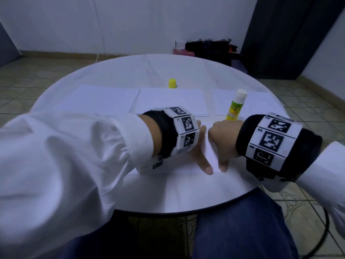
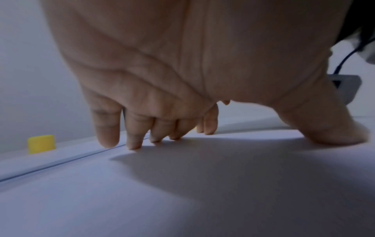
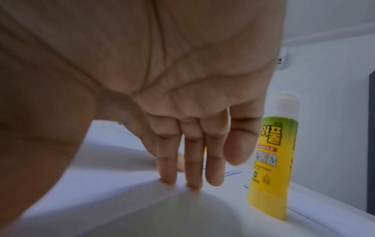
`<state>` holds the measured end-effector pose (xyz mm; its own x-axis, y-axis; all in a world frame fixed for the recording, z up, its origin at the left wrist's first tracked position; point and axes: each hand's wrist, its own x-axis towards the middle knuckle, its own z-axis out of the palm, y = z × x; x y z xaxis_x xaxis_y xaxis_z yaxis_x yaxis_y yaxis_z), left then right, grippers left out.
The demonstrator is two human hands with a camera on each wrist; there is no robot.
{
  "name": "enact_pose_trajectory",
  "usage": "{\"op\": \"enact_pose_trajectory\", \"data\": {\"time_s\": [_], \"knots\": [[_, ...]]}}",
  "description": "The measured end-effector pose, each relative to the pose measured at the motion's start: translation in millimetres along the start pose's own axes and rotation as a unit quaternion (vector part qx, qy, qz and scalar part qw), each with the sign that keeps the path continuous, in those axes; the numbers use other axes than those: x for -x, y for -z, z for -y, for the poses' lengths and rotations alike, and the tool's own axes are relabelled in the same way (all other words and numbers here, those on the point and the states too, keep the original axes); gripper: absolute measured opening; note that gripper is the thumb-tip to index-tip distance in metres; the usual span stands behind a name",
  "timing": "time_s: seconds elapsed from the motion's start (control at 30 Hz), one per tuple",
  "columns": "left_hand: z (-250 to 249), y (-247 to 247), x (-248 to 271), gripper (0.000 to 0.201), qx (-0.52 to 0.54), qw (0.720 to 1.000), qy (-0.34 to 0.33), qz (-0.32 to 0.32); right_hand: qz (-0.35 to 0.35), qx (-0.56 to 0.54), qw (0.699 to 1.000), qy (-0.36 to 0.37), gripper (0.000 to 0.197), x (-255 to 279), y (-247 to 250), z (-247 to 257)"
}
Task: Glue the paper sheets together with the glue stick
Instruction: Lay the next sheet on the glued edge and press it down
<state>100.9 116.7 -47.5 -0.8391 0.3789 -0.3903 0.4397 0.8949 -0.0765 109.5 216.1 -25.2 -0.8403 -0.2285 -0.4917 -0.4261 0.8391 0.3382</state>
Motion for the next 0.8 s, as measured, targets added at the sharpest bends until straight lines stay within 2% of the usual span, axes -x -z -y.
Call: {"op": "enact_pose_trajectory", "data": {"time_s": [0.17,0.3,0.4,0.53,0.6,0.67,0.73,0.8], "knots": [[36.3,-8.1,23.1,0.127,-0.057,0.995,0.060,0.063,-0.005,0.017,1.000,0.001,0.045,0.1,-0.6,1.7],[75.0,-19.0,49.0,0.132,-0.060,0.989,0.098,0.094,0.002,0.006,1.000,0.000,0.046,1.6,-1.8,-1.0],[100.6,-30.5,61.7,0.136,-0.020,0.988,0.102,0.116,0.002,0.005,1.000,0.000,0.060,1.1,-2.8,1.0],[120.1,-43.6,72.9,0.135,0.000,0.990,0.094,0.108,0.001,0.001,1.000,0.011,0.077,7.4,1.1,6.2],[122.6,-46.8,74.0,0.134,-0.012,0.990,0.095,0.107,0.018,0.011,0.999,0.032,0.082,10.6,1.3,9.0],[123.5,-48.9,72.4,0.134,-0.027,0.988,0.102,0.111,0.006,0.039,0.997,0.065,0.082,12.6,-0.8,16.7],[124.0,-49.5,71.1,0.135,-0.037,0.988,0.105,0.111,-0.012,0.048,0.991,0.126,0.073,15.9,-0.3,31.8],[123.9,-49.9,71.6,0.136,-0.034,0.987,0.108,0.113,0.000,0.058,0.978,0.201,0.069,20.1,3.6,53.8]]}}
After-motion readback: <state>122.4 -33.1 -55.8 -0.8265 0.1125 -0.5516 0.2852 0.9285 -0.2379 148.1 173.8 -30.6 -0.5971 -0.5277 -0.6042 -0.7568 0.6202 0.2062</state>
